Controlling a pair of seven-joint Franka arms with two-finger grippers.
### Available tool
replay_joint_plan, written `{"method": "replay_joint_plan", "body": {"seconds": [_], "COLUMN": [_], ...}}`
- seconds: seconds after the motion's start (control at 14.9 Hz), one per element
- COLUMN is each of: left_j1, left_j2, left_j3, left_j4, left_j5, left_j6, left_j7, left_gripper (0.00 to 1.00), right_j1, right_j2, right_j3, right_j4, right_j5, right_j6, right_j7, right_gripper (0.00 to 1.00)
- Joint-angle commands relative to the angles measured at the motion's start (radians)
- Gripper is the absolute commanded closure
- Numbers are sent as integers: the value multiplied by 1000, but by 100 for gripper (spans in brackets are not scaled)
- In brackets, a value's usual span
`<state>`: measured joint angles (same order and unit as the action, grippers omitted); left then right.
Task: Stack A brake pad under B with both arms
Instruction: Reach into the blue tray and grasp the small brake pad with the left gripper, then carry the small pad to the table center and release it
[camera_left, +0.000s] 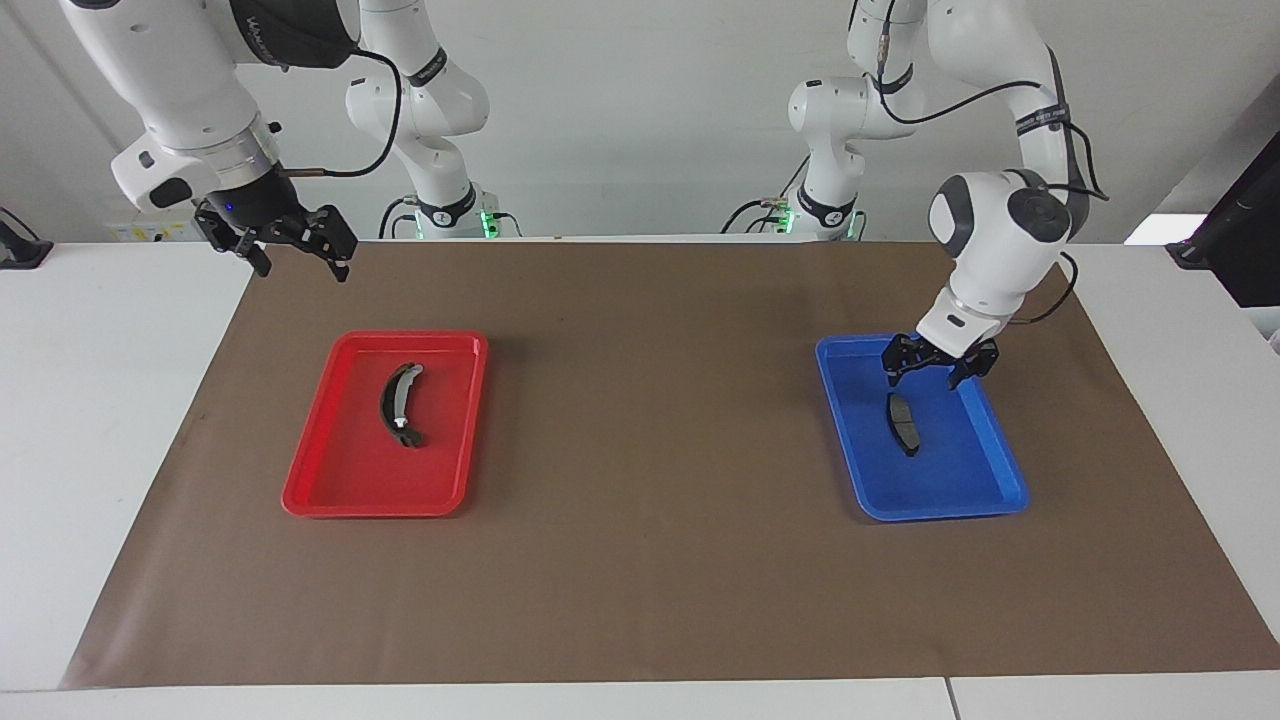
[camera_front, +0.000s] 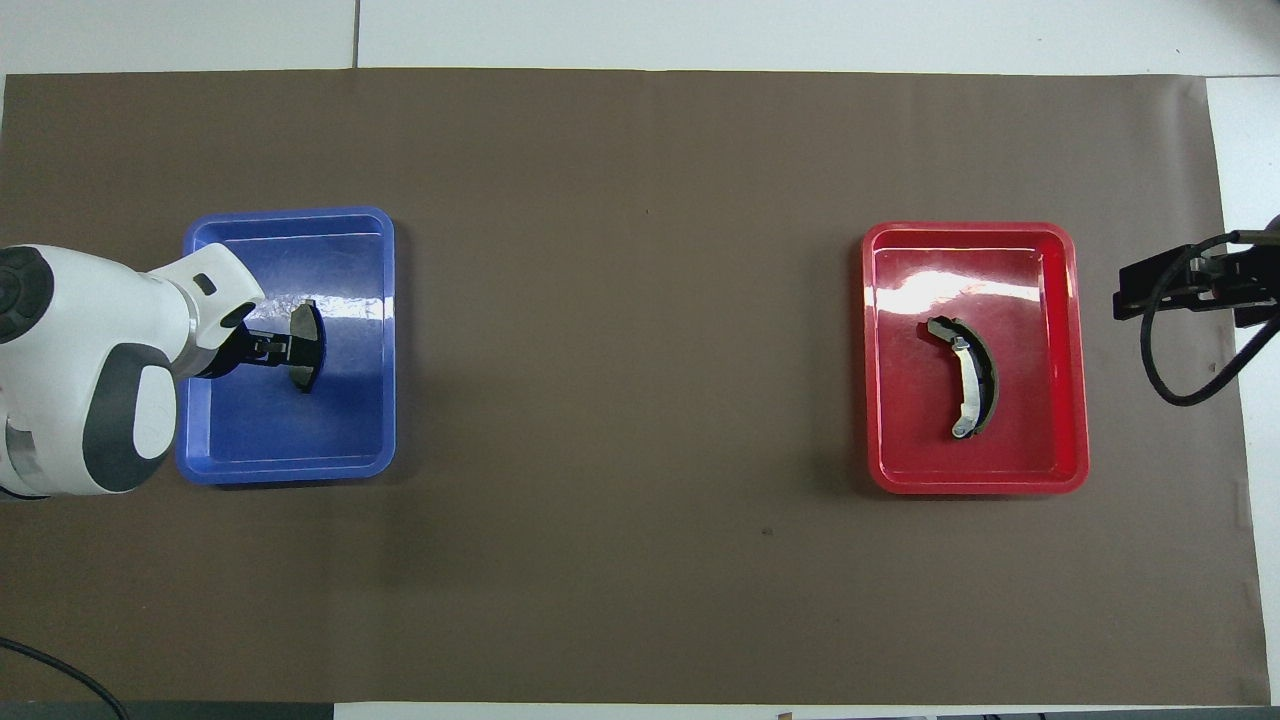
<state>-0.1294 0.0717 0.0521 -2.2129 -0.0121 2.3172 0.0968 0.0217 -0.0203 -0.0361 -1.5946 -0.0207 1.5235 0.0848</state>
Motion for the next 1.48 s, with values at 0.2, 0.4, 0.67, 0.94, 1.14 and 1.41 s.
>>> {"method": "replay_joint_plan", "body": {"seconds": [0.2,0.4,0.67,0.94,1.14,1.41], "left_j1": [-13,-32,-29,-21,-38,-169], "left_j2": [105,123,112,48,-9,-10], "left_j3": [8,8,9,9,9,8], "left_j4": [-28,-27,-22,-10,63,110], "left_j5": [9,9,9,9,9,9], "left_j6": [165,194,173,53,-97,-103], "left_j7": [-31,-57,-124,-117,-126,-251], "left_gripper": [5,7,86,96,97,99], "right_j1": [-3,-3,-3,-3,-3,-3], "right_j2": [-18,-16,-18,-18,-16,-18], "right_j3": [1,1,1,1,1,1], "right_j4": [-18,-18,-18,-19,-19,-19], "right_j5": [5,5,5,5,5,5], "right_j6": [-2,-2,-2,-2,0,0], "right_j7": [-20,-20,-20,-20,-20,-20], "right_gripper": [0,0,0,0,0,0]}}
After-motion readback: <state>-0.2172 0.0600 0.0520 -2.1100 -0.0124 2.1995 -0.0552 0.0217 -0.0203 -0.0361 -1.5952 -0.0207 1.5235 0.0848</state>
